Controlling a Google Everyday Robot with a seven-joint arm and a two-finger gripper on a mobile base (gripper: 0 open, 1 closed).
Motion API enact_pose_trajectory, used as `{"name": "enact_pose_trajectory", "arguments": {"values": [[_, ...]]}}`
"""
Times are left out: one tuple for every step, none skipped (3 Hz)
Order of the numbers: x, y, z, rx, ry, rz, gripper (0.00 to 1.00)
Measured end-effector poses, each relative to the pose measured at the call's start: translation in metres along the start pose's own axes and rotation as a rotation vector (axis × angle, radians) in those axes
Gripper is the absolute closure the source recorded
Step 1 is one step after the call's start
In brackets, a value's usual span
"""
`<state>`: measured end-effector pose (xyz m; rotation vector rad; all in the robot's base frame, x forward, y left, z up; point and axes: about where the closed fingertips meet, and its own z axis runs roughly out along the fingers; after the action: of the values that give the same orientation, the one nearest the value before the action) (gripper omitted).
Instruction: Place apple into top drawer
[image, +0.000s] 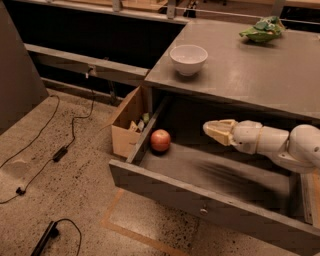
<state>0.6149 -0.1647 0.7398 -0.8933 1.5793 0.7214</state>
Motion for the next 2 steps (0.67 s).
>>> {"name": "enact_pose_trajectory", "arguments": {"values": [[-0.060,-0.019,-0.066,-0.004,-0.025,0.060,1.00],[-0.103,-0.024,-0.098,-0.093,-0.106,0.124,1.00]]}}
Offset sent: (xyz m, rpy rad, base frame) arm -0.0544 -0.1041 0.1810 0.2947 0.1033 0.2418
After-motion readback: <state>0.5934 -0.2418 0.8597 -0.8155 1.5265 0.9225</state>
